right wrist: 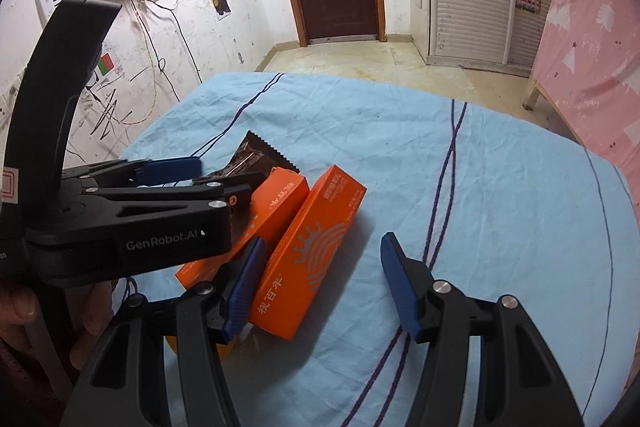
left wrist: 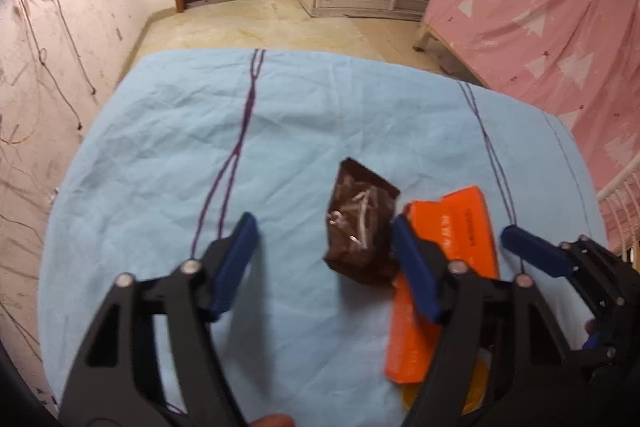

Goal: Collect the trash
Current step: 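Grasp the brown chocolate wrapper with the left gripper while the right gripper grasps an orange box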

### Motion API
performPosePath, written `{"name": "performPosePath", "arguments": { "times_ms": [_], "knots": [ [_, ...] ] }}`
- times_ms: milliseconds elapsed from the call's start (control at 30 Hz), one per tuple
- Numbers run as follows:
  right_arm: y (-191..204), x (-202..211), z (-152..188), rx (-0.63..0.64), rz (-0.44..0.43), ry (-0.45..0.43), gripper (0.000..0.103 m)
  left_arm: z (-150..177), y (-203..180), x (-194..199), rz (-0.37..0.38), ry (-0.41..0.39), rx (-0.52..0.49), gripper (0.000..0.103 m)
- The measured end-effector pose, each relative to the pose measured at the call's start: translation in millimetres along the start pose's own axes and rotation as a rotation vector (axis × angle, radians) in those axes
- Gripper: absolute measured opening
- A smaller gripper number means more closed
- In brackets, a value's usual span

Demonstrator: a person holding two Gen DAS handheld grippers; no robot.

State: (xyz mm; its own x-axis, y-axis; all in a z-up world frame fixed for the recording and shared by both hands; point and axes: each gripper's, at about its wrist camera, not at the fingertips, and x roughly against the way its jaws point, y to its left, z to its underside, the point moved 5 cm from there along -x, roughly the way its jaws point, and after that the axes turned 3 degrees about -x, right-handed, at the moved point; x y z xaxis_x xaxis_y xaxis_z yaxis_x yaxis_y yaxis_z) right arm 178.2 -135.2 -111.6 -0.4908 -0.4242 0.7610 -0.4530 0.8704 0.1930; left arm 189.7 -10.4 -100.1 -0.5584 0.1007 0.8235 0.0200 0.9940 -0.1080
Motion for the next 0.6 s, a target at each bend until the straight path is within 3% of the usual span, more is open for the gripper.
{"name": "performPosePath", "arguments": {
  "times_ms": [33, 100, 167, 367, 600],
  "knots": [
    [0, -1, 0, -0.004, -0.009, 0.003, 0.051, 0, -2, 1, 0.011, -0.001, -0.001, 0.052],
    [2, -2, 1, -0.013, -0.047, 0.014, 0.035, 1, -5, 3, 0.03, -0.003, -0.008, 0.039],
    [3, -1, 2, -0.015, -0.054, 0.014, 0.033, 2, -10, 3, 0.06, -0.001, -0.005, 0.03],
    [-4, 6, 0, -0.051, -0.048, -0.011, 0.016, 5, -15, 5, 0.05, -0.015, -0.009, 0.028],
    [-21, 27, -3, -0.067, -0.008, -0.063, 0.016, -3, -9, 16, 0.008, -0.045, 0.015, 0.027]
  ]
}}
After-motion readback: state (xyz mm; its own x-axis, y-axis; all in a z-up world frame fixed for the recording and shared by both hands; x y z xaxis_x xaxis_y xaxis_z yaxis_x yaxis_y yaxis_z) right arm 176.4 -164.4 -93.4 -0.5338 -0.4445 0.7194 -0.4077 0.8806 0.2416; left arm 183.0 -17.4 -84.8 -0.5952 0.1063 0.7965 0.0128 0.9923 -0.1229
